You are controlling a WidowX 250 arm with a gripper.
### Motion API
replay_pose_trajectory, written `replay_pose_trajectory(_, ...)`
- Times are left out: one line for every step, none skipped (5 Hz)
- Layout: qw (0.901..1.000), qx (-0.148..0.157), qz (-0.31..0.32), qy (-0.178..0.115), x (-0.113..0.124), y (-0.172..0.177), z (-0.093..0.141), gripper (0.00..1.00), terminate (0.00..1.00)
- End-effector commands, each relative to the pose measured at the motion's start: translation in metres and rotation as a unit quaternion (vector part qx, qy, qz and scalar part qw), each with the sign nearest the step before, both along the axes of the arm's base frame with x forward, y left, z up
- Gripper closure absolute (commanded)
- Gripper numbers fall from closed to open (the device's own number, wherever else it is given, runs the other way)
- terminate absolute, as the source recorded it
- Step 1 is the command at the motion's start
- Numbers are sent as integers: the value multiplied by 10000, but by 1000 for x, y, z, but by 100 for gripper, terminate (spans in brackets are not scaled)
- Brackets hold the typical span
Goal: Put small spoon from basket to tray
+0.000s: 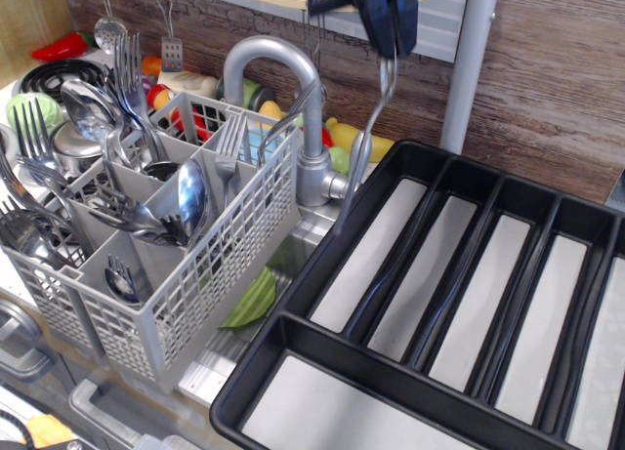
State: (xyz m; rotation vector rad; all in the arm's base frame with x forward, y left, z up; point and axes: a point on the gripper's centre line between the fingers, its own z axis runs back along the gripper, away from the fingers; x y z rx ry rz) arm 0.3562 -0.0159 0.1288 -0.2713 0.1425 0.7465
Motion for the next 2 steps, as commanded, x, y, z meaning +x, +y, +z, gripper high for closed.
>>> replay_pose_trajectory(9989, -4, 163, -434, -3, -7, 0, 100, 0)
replay_pose_trajectory(9993, 249, 116, -240, -1, -7, -18, 100, 0)
